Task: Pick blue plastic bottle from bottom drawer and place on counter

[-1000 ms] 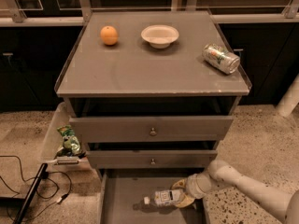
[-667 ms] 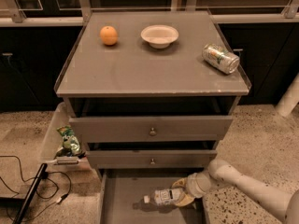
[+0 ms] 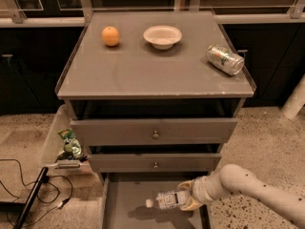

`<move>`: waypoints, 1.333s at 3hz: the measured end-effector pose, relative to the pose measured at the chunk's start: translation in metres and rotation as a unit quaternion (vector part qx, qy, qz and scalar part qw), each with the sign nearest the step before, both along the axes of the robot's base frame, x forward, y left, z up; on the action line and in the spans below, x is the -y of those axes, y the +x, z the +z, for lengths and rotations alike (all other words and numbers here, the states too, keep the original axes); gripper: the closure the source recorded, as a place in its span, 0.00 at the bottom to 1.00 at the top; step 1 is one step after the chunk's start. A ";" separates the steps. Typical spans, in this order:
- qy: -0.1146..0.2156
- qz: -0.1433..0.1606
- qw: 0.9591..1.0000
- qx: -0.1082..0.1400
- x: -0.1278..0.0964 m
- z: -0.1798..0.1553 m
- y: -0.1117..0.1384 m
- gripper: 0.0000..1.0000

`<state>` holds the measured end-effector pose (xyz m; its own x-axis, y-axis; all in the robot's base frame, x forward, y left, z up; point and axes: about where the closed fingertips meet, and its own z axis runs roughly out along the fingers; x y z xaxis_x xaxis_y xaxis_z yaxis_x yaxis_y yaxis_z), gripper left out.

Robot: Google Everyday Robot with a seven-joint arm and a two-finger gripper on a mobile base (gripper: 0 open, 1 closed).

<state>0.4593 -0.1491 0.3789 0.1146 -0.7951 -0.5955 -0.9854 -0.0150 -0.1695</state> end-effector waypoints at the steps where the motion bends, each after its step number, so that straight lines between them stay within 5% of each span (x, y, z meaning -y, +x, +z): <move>1: -0.001 0.002 0.998 0.063 0.008 0.086 -0.013 1.00; 2: 0.015 -0.016 0.995 0.100 0.038 0.163 -0.006 1.00; 4: 0.010 -0.017 0.994 0.107 0.037 0.169 -0.003 1.00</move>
Offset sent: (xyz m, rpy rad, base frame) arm 0.0238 -0.0911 0.2727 0.0597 -0.3166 -0.1033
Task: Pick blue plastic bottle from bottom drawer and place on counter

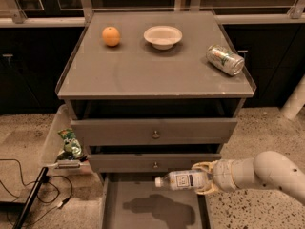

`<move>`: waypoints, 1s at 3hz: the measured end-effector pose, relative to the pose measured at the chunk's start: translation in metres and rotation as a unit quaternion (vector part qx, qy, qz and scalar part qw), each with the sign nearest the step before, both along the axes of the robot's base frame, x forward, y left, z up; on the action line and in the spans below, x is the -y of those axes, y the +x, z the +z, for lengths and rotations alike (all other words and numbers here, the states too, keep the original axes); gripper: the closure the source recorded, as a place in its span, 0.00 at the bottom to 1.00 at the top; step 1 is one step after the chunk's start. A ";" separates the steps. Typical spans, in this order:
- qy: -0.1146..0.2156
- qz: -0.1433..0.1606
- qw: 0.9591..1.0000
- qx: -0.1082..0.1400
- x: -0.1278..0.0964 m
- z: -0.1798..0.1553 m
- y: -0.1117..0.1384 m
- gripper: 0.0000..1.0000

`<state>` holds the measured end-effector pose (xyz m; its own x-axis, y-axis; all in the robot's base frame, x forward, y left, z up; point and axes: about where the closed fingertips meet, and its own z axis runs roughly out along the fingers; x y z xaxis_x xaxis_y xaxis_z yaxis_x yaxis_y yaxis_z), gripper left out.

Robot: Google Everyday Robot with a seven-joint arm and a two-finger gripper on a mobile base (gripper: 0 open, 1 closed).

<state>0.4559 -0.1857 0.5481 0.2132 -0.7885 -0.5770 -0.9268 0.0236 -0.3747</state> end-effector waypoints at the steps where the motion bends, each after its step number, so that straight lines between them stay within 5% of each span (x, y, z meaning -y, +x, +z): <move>1: -0.002 -0.008 1.000 0.018 0.003 0.026 0.011 1.00; 3: -0.023 -0.005 0.995 0.102 0.003 0.171 0.047 1.00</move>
Offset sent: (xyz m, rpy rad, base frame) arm 0.0637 -0.0162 0.2080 -0.0625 -0.2638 -0.0530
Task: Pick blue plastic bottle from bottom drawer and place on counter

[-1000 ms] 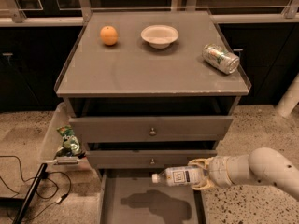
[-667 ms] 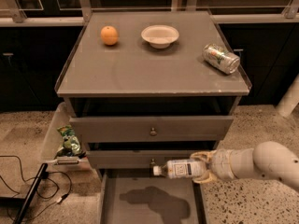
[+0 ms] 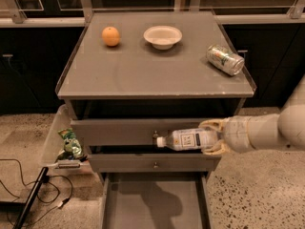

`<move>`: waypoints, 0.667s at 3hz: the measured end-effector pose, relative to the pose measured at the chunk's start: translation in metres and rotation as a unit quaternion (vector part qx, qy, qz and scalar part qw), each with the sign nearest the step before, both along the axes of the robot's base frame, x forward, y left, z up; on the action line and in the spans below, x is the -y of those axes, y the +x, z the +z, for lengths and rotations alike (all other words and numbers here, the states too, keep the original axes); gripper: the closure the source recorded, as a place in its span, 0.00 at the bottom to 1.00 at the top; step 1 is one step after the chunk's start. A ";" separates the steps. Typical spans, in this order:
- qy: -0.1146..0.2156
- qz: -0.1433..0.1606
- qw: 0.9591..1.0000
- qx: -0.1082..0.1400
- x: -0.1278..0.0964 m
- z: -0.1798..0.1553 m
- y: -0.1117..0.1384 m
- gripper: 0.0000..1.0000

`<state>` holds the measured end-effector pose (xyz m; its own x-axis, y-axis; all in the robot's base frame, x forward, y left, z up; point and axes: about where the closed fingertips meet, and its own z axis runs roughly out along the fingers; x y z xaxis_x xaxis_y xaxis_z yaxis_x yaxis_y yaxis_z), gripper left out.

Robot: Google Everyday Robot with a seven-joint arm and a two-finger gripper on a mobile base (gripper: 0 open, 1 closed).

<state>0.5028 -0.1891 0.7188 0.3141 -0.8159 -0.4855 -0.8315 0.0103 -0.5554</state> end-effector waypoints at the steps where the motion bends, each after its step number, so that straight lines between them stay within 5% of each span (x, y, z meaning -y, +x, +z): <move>1: -0.009 0.021 0.999 0.027 -0.010 0.069 -0.001 1.00; 2: -0.006 0.044 0.997 0.063 -0.023 0.142 -0.005 1.00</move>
Offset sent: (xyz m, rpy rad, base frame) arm -0.0106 0.0328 0.2175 -0.0021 -0.2023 0.1308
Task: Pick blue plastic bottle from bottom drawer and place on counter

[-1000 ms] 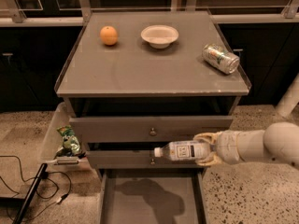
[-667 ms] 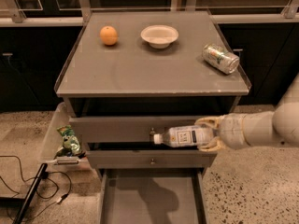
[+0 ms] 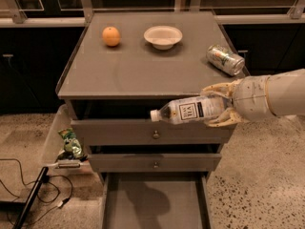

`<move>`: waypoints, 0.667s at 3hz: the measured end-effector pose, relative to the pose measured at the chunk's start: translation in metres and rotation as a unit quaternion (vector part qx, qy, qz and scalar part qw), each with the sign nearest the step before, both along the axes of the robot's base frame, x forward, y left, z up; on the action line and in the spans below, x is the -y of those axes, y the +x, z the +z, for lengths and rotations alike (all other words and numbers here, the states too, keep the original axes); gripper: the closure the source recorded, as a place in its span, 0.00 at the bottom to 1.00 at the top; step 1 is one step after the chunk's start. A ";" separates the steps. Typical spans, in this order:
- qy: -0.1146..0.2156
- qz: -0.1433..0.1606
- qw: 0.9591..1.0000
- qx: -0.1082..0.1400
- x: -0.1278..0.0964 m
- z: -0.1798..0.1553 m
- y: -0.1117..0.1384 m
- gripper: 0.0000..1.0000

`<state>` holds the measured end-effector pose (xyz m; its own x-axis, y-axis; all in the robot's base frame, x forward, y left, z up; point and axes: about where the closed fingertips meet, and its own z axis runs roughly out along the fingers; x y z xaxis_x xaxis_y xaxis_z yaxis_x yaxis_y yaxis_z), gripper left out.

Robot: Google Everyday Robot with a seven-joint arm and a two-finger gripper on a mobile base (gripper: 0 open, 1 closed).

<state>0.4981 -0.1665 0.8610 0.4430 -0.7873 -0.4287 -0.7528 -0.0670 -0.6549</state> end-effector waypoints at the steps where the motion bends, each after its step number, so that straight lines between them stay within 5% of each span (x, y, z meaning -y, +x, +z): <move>1: 0.000 0.000 1.000 0.000 0.000 0.000 0.000 1.00; 2: -0.004 0.010 1.000 0.006 -0.006 0.005 0.005 1.00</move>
Offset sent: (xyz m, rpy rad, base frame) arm 0.0123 0.0101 0.0142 -0.0178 -0.0318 0.0400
